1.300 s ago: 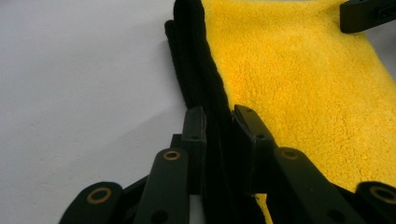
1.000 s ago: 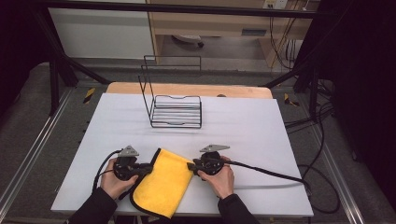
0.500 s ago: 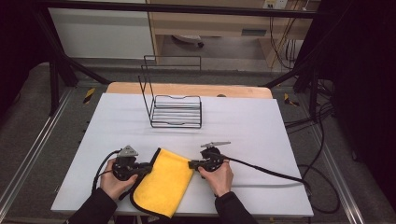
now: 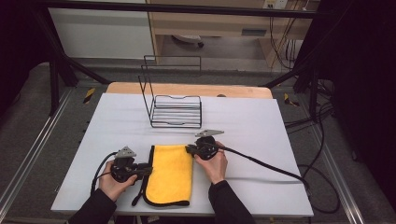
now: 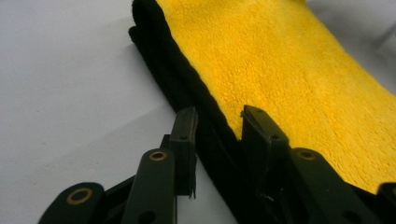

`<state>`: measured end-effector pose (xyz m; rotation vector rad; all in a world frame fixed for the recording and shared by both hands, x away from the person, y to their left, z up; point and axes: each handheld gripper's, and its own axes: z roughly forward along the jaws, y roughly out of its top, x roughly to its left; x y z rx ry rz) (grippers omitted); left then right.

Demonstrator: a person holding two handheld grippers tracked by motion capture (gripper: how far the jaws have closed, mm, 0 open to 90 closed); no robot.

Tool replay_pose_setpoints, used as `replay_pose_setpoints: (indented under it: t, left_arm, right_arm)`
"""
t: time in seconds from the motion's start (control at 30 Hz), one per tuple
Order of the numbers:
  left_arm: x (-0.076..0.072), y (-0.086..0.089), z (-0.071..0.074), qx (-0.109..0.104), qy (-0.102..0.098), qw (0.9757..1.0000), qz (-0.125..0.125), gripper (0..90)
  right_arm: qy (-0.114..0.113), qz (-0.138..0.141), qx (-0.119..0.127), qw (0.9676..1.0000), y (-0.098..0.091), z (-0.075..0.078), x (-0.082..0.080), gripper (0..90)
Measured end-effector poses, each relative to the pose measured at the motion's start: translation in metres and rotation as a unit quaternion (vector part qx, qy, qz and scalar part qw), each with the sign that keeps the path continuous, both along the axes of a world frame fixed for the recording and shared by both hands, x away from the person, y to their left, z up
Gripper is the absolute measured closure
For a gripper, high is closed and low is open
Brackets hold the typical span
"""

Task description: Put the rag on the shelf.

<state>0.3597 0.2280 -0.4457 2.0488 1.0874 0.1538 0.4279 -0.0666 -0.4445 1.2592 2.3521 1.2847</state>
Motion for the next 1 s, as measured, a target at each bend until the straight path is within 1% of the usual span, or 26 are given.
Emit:
replay_pose_setpoints:
  t: [0.03,0.07,0.1,0.13,0.2,0.23,0.27,0.3,0.4,0.5,0.57,0.63,0.67,0.7,0.8,0.83,0.87,0.9,1.0]
  left_arm:
    - [0.000,-0.001,0.000,-0.002,0.002,1.0000,0.001,66.8]
    - [-0.001,-0.001,-0.001,0.000,0.000,1.0000,0.003,66.9]
    - [-0.001,-0.002,0.000,0.001,-0.001,1.0000,0.003,66.9]
    - [0.000,-0.001,0.000,0.001,-0.002,1.0000,0.002,66.9]
    - [0.001,0.000,0.003,0.001,-0.006,1.0000,0.001,66.4]
    - [0.002,0.001,0.004,0.001,-0.009,1.0000,0.003,65.2]
    - [0.004,0.003,0.007,0.006,-0.015,0.9998,0.007,64.0]
    - [0.005,0.004,0.009,0.007,-0.018,0.9998,0.009,61.6]
    - [0.017,0.010,0.018,0.001,-0.027,0.9993,0.025,53.0]
    - [0.027,0.012,0.023,-0.004,-0.028,0.9990,0.034,45.4]
    - [0.036,0.010,0.025,0.002,-0.028,0.9989,0.038,44.0]
    - [0.046,0.006,0.024,0.009,-0.022,0.9988,0.043,43.9]
    - [0.046,0.006,0.024,0.009,-0.022,0.9988,0.043,43.9]
    - [0.055,0.002,0.021,0.013,-0.012,0.9987,0.047,44.1]
    - [0.065,-0.005,0.014,0.029,0.000,0.9985,0.046,48.0]
    - [0.067,-0.006,0.012,0.026,0.004,0.9986,0.046,48.7]
    - [0.067,-0.006,0.012,0.026,0.004,0.9986,0.046,50.2]
    - [0.070,-0.008,0.009,0.021,0.012,0.9986,0.046,51.5]
    - [0.072,-0.012,0.006,0.025,0.019,0.9986,0.043,55.0]
  right_arm:
    - [0.001,0.000,-0.004,1.0000,0.001,-0.002,0.001,83.5]
    - [0.000,0.002,-0.007,1.0000,0.001,-0.003,0.003,83.4]
    - [-0.004,0.005,-0.011,0.9999,0.001,-0.006,0.004,83.1]
    - [-0.001,0.005,-0.013,0.9999,0.001,-0.007,0.003,82.7]
    - [-0.007,0.008,-0.016,0.9998,0.001,-0.007,0.003,79.7]
    - [-0.007,0.009,-0.017,0.9998,0.000,-0.006,0.002,76.6]
    - [-0.013,0.010,-0.019,0.9997,-0.001,-0.005,0.002,73.1]
    - [-0.026,0.011,-0.026,0.9993,-0.003,-0.001,0.002,67.9]
    - [-0.041,0.018,-0.024,0.9987,-0.010,0.008,-0.002,55.4]
    - [-0.040,0.021,-0.012,0.9989,-0.019,0.015,-0.006,42.9]
    - [-0.040,0.017,-0.006,0.9990,-0.025,0.017,-0.009,35.4]
    - [-0.043,0.015,-0.005,0.9990,-0.031,0.019,-0.011,29.8]
    - [-0.040,0.013,-0.001,0.9991,-0.034,0.020,-0.013,28.1]
    - [-0.038,0.013,0.003,0.9992,-0.037,0.021,-0.014,26.4]
    - [-0.035,0.014,0.004,0.9993,-0.044,0.022,-0.018,22.8]
    - [-0.033,0.014,0.004,0.9994,-0.045,0.022,-0.020,22.6]
    - [-0.034,0.014,0.005,0.9993,-0.047,0.022,-0.021,22.1]
    - [-0.035,0.017,0.005,0.9992,-0.049,0.023,-0.022,22.0]
    - [-0.030,0.017,0.006,0.9994,-0.052,0.023,-0.025,22.1]
